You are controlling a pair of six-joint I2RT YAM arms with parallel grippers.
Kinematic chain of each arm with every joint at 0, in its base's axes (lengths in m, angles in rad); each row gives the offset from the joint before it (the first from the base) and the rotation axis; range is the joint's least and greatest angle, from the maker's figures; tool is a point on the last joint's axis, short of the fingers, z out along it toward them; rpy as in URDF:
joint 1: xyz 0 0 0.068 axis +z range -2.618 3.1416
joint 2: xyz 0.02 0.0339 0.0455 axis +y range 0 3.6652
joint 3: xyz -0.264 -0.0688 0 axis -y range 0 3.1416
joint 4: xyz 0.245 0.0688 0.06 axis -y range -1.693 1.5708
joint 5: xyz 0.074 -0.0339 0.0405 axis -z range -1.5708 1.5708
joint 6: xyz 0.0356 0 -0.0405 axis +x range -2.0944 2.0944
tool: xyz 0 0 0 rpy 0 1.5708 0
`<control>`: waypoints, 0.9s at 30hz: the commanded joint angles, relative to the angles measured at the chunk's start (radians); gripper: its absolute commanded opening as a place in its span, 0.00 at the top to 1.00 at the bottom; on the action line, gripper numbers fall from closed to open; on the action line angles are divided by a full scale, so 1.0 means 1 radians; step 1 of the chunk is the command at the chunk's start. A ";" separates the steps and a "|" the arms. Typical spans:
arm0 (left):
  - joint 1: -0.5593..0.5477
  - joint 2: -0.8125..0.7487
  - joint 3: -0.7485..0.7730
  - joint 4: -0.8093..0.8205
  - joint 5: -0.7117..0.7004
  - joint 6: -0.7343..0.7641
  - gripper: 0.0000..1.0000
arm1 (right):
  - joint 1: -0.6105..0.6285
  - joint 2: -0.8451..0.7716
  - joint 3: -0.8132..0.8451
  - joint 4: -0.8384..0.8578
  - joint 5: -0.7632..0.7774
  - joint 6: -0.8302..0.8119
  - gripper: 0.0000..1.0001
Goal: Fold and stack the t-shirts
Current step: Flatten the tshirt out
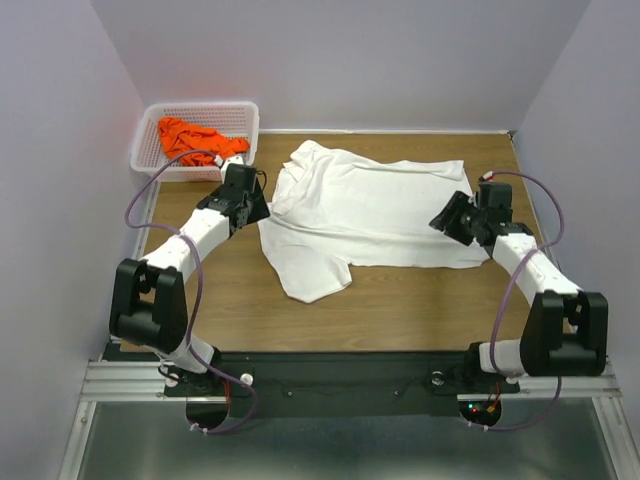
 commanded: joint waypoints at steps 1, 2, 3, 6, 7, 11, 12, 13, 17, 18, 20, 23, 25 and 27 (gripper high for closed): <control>-0.051 -0.116 -0.092 -0.085 0.019 0.032 0.38 | 0.072 -0.124 -0.034 -0.042 -0.176 -0.075 0.43; -0.074 -0.127 -0.108 -0.095 0.043 0.030 0.39 | 0.115 -0.128 -0.036 -0.042 -0.266 -0.072 0.43; -0.082 -0.136 -0.123 -0.099 0.065 0.025 0.39 | 0.146 -0.126 -0.034 -0.042 -0.294 -0.067 0.43; -0.106 -0.159 -0.186 -0.095 0.140 -0.001 0.39 | 0.316 -0.112 -0.026 -0.039 -0.283 -0.059 0.42; -0.115 -0.158 -0.201 -0.099 0.146 0.002 0.39 | 0.355 -0.103 -0.026 -0.034 -0.270 -0.053 0.42; -0.131 -0.150 -0.235 -0.113 0.174 -0.002 0.34 | 0.474 -0.059 -0.063 0.045 -0.243 0.037 0.37; -0.134 -0.153 -0.243 -0.113 0.201 -0.007 0.33 | 0.484 -0.054 -0.081 0.068 -0.230 0.056 0.36; -0.143 -0.156 -0.252 -0.110 0.202 -0.011 0.32 | 0.494 -0.050 -0.088 0.114 -0.232 0.071 0.34; -0.178 -0.161 -0.306 -0.098 0.243 -0.039 0.29 | 0.563 0.002 -0.089 0.177 -0.209 0.128 0.31; -0.180 -0.161 -0.313 -0.095 0.261 -0.053 0.29 | 0.573 0.013 -0.088 0.187 -0.212 0.136 0.31; -0.192 -0.162 -0.330 -0.087 0.289 -0.063 0.29 | 0.594 0.052 -0.086 0.217 -0.224 0.155 0.31; -0.200 -0.175 -0.352 -0.080 0.301 -0.096 0.28 | 0.613 0.081 -0.094 0.257 -0.242 0.180 0.31; -0.203 -0.184 -0.372 -0.070 0.306 -0.120 0.28 | 0.622 0.096 -0.101 0.294 -0.246 0.198 0.31; -0.209 -0.190 -0.378 -0.067 0.318 -0.136 0.29 | 0.626 0.107 -0.108 0.323 -0.258 0.205 0.31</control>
